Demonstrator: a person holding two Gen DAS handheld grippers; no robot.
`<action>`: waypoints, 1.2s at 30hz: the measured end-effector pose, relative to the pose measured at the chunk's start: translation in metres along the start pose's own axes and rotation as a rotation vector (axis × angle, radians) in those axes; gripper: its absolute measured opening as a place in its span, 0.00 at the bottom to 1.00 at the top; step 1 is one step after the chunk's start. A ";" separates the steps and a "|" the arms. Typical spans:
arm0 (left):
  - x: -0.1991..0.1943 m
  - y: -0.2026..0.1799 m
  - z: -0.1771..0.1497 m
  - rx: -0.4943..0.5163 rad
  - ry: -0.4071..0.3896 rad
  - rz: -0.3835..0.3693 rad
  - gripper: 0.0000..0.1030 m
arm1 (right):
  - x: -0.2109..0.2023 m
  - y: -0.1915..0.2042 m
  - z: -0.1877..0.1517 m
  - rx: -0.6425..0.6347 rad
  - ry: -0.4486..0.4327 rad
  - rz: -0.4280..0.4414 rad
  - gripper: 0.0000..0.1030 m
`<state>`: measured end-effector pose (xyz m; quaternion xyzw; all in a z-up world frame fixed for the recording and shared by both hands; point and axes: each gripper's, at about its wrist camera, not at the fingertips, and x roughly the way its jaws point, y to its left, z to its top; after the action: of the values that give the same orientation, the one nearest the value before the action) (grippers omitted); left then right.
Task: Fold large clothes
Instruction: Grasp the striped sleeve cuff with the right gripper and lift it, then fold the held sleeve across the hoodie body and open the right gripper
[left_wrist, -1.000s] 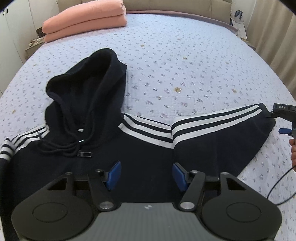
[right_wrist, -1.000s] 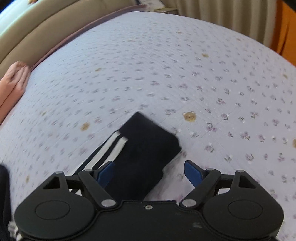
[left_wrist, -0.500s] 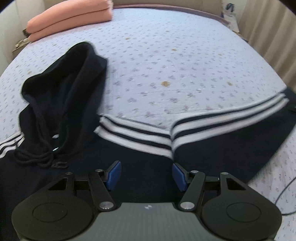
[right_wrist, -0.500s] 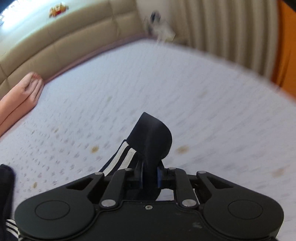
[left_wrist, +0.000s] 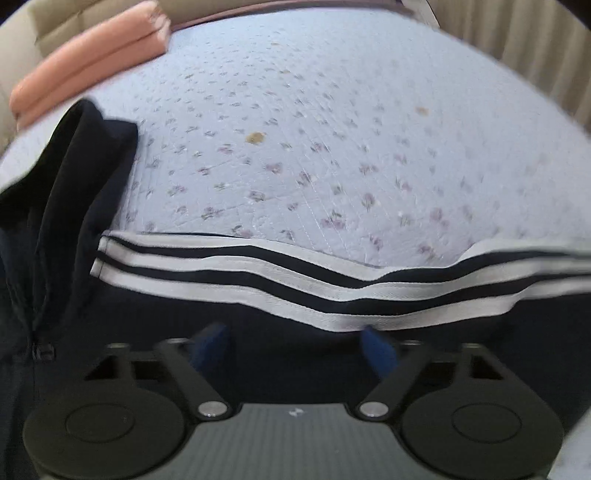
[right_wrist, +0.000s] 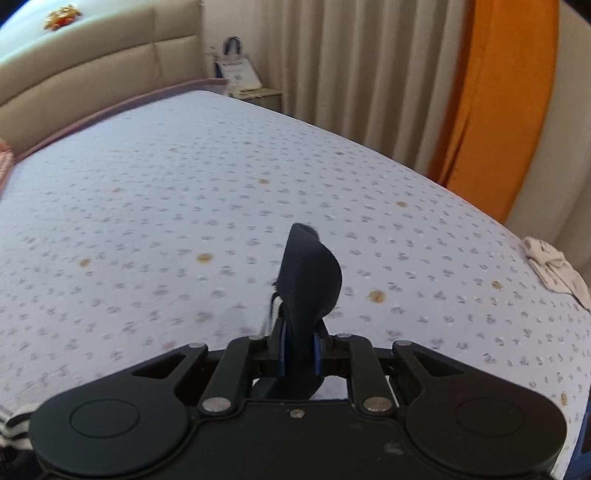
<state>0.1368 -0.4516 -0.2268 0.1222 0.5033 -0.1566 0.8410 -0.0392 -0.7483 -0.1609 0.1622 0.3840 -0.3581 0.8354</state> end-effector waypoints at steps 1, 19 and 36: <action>-0.007 0.009 -0.001 -0.025 -0.003 -0.004 0.66 | -0.007 0.005 -0.002 -0.015 -0.004 0.015 0.17; -0.109 0.296 -0.115 -0.365 -0.060 0.144 0.63 | -0.148 0.299 -0.101 -0.263 0.025 0.591 0.18; -0.155 0.476 -0.202 -0.613 -0.121 0.186 0.64 | -0.203 0.525 -0.244 -0.518 0.272 0.946 0.71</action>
<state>0.0884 0.0823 -0.1603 -0.1009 0.4629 0.0730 0.8776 0.1212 -0.1563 -0.1687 0.1510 0.4492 0.1862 0.8607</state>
